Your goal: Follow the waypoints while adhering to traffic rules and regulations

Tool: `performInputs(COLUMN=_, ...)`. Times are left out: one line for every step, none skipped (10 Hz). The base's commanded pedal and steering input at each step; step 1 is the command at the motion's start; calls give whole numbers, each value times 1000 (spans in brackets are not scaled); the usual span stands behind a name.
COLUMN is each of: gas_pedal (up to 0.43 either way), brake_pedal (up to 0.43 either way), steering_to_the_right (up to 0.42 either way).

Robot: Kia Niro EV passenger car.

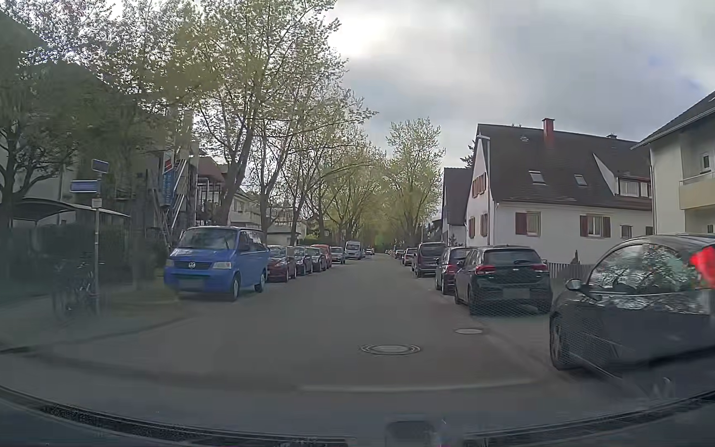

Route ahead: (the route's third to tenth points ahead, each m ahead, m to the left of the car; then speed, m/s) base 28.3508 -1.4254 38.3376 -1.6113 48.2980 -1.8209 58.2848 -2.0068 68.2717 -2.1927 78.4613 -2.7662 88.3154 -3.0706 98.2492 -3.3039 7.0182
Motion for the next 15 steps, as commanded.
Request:
performInputs(gas_pedal=67, brake_pedal=0, steering_to_the_right=9)
performInputs(gas_pedal=67, brake_pedal=0, steering_to_the_right=9)
performInputs(gas_pedal=67, brake_pedal=0, steering_to_the_right=9)
performInputs(gas_pedal=67, brake_pedal=0, steering_to_the_right=9)
performInputs(gas_pedal=67, brake_pedal=0, steering_to_the_right=10)
performInputs(gas_pedal=59, brake_pedal=0, steering_to_the_right=9)
performInputs(gas_pedal=59, brake_pedal=0, steering_to_the_right=8)
performInputs(gas_pedal=59, brake_pedal=0, steering_to_the_right=6)
performInputs(gas_pedal=59, brake_pedal=0, steering_to_the_right=6)
performInputs(gas_pedal=59, brake_pedal=0, steering_to_the_right=6)
performInputs(gas_pedal=59, brake_pedal=0, steering_to_the_right=3)
performInputs(gas_pedal=67, brake_pedal=0, steering_to_the_right=2)
performInputs(gas_pedal=67, brake_pedal=0, steering_to_the_right=4)
performInputs(gas_pedal=67, brake_pedal=0, steering_to_the_right=4)
performInputs(gas_pedal=67, brake_pedal=0, steering_to_the_right=4)
